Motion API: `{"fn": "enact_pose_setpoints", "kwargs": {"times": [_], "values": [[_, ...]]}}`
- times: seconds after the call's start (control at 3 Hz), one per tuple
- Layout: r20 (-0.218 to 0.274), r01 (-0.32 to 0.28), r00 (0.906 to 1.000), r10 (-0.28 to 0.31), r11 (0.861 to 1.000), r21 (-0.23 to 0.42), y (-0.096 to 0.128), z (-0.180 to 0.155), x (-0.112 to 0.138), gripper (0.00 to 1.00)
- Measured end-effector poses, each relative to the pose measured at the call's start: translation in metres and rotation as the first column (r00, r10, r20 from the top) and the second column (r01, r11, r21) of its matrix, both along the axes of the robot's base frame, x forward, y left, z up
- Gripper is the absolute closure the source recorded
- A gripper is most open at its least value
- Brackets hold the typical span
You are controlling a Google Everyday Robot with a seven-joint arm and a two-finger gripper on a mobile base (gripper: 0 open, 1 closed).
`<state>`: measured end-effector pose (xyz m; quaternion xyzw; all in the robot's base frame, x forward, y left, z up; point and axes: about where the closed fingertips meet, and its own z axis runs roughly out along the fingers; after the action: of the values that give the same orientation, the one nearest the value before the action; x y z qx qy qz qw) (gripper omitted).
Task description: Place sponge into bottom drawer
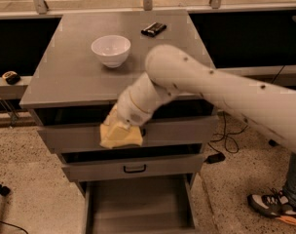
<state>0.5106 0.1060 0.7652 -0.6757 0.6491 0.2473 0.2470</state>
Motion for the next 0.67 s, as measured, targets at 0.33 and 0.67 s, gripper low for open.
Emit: {"fn": "enact_pose_setpoints", "kwargs": {"times": [0.33, 0.67], "values": [[0.044, 0.011, 0.9989, -0.016, 0.994, 0.104, -0.027, -0.068, -0.003, 1.0], [0.128, -0.002, 0.9914, -0.025, 0.979, 0.203, -0.059, -0.11, -0.003, 1.0]]}}
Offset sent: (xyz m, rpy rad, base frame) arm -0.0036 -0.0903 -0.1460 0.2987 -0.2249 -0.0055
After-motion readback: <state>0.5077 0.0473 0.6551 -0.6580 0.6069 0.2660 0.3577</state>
